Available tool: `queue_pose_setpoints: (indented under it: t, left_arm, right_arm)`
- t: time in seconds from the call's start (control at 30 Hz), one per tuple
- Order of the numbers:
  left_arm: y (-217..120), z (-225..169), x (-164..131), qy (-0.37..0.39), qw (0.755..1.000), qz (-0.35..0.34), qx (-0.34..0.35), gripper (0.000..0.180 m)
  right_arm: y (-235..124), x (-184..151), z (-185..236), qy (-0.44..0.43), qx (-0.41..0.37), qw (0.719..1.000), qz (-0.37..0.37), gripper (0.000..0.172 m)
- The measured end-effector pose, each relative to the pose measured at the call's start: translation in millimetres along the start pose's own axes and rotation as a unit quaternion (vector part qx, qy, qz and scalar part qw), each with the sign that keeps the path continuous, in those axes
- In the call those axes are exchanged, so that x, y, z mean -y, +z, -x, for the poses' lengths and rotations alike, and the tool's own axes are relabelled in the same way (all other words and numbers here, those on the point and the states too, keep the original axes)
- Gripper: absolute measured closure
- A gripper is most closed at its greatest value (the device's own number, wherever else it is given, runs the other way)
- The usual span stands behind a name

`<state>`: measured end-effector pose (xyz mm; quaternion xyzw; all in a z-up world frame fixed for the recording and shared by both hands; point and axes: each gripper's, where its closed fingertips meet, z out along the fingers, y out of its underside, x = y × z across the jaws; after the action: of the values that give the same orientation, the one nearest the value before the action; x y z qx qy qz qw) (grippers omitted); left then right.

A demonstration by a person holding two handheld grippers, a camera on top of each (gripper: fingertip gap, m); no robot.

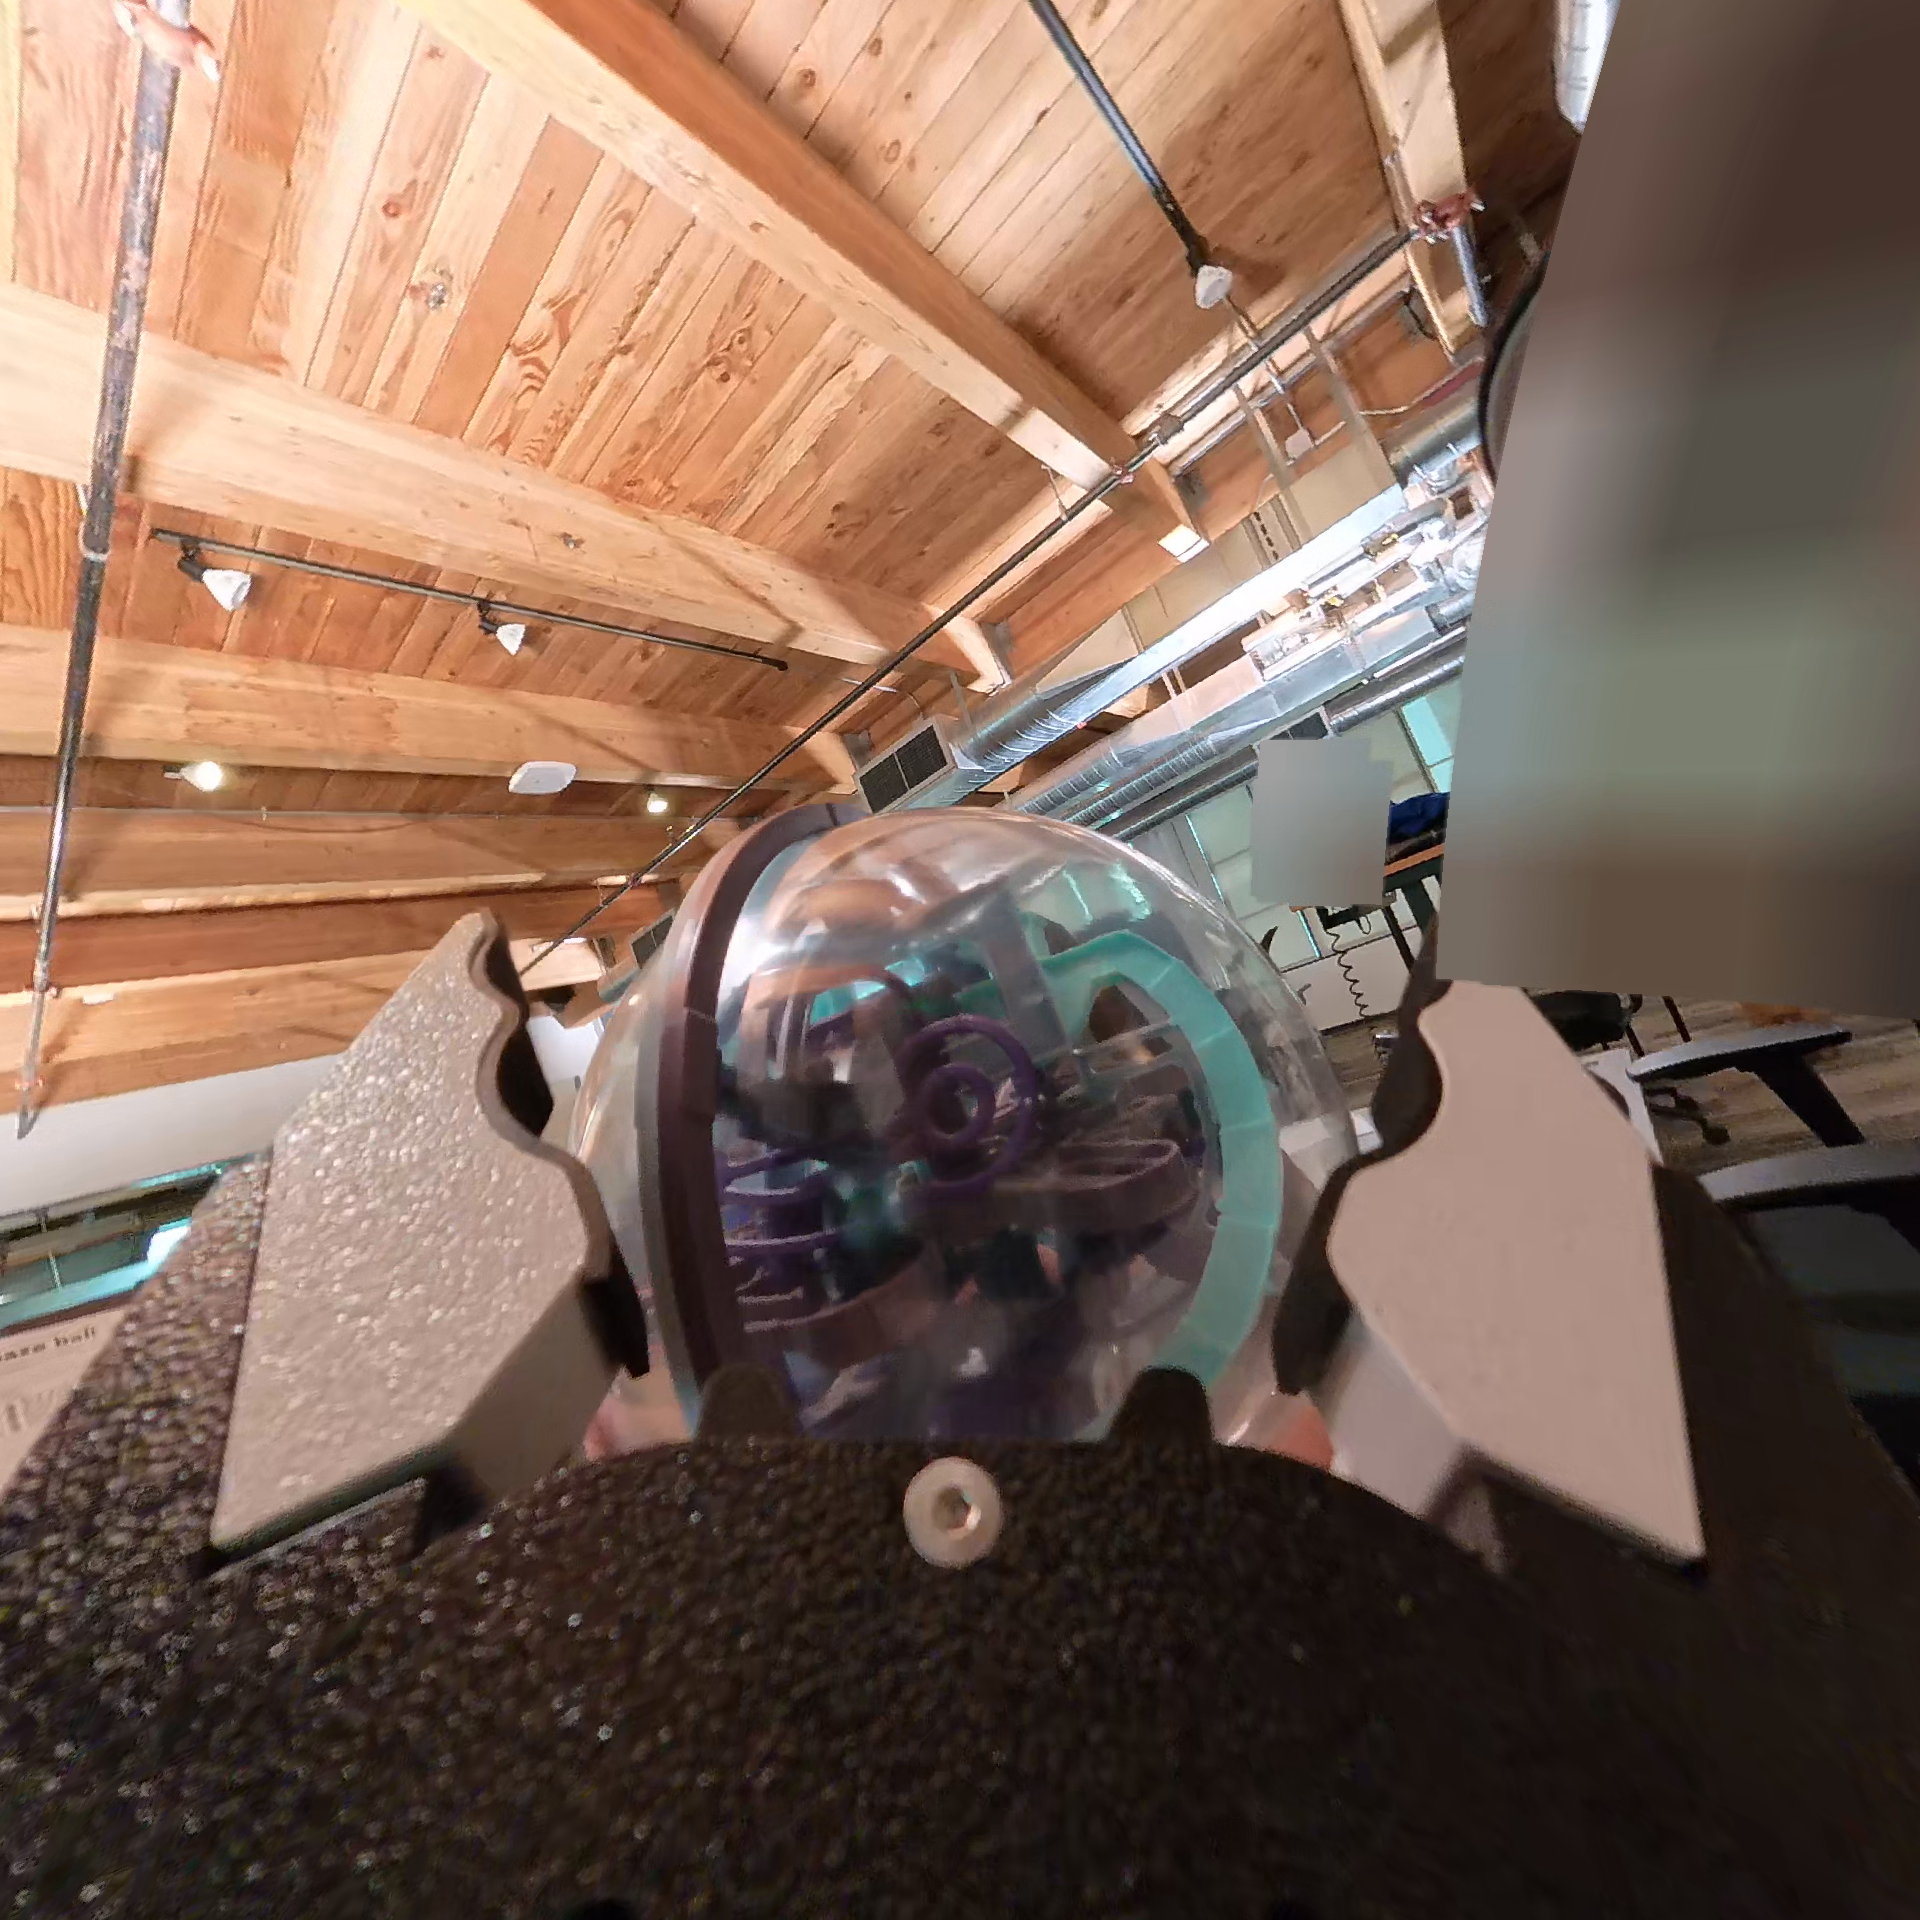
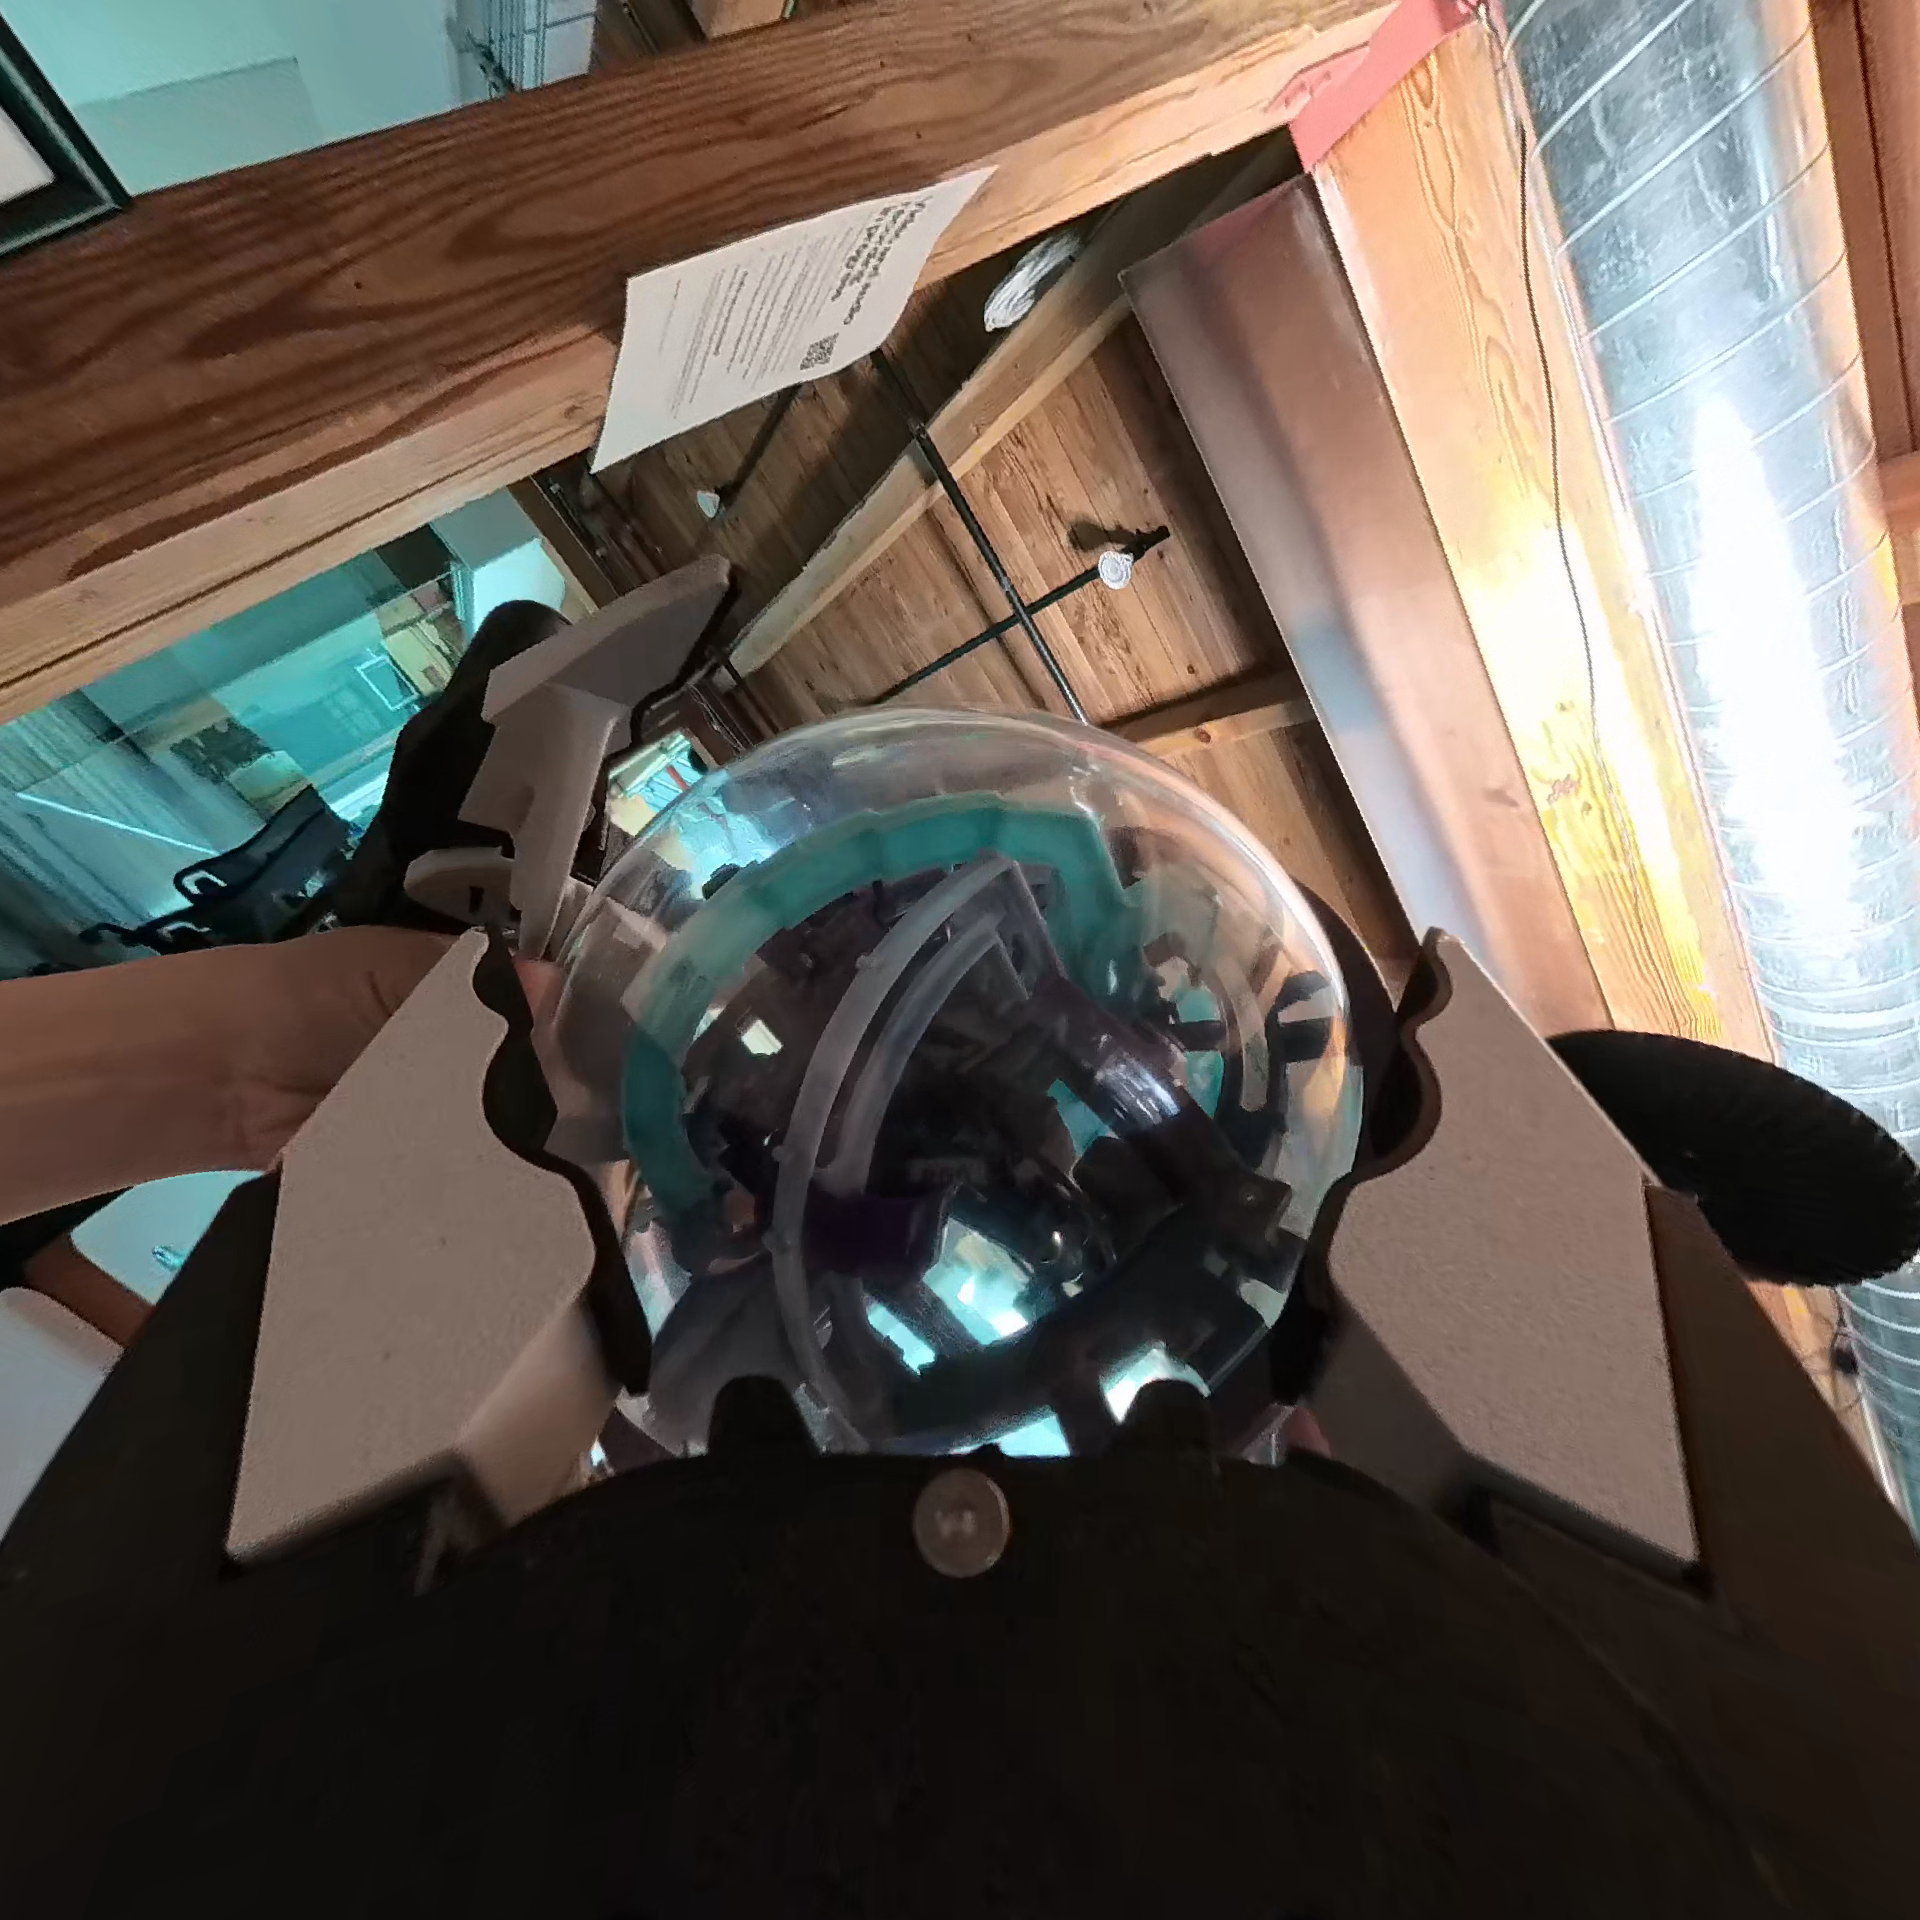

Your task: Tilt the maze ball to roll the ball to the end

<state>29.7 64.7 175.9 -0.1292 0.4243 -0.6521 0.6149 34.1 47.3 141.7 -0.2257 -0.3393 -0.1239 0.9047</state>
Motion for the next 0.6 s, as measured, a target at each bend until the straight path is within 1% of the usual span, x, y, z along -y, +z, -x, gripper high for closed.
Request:
queue_pose_setpoints:
  t: [0.2, 0.37, 0.4, 0.43, 0.47, 0.5, 0.53, 0.57, 0.6]
  left_arm:
    - [3.9, -14.2, 11.3, 0.060, 0.997, -0.018, -0.039, 0.024]
    - [6.9, -27.7, 28.8, 0.100, 0.992, -0.049, -0.064, 0.024]
    - [7.6, -30.6, 32.7, 0.103, 0.991, -0.052, -0.067, 0.024]
    - [9.8, -30.4, 34.0, 0.094, 0.993, -0.041, -0.061, 0.024]
    - [13.3, -22.9, 31.0, 0.081, 0.996, -0.020, -0.040, 0.023]
    - [16.3, -4.1, 22.9, 0.073, 0.997, -0.003, -0.007, 0.024]
    - [17.8, 27.5, 4.9, 0.029, 0.998, 0.025, 0.041, 0.024]
    - [15.7, 56.0, -25.0, -0.043, 0.993, 0.077, 0.076, 0.024]
    - [11.0, 65.7, -51.5, -0.108, 0.983, 0.124, 0.076, 0.023]
  right_arm:
    - [3.9, 12.9, -1.1, -0.025, 0.019, 0.999, -0.025, 0.015]
    - [9.9, 32.3, -2.5, -0.054, 0.027, 0.997, -0.047, 0.014]
    - [10.8, 37.1, -2.4, -0.057, 0.025, 0.997, -0.051, 0.014]
    - [12.0, 38.0, -3.3, -0.054, 0.022, 0.997, -0.047, 0.014]
    - [14.0, 26.6, -8.3, -0.043, 0.013, 0.999, -0.027, 0.014]
    - [15.5, 4.7, -19.4, 0.014, -0.001, 1.000, -0.007, 0.014]
    - [15.2, -29.0, -30.4, 0.088, -0.019, 0.995, 0.032, 0.014]
    - [11.4, -58.4, -33.1, 0.137, -0.031, 0.987, 0.072, 0.014]
    - [6.0, -70.4, -28.3, 0.141, -0.036, 0.985, 0.094, 0.014]
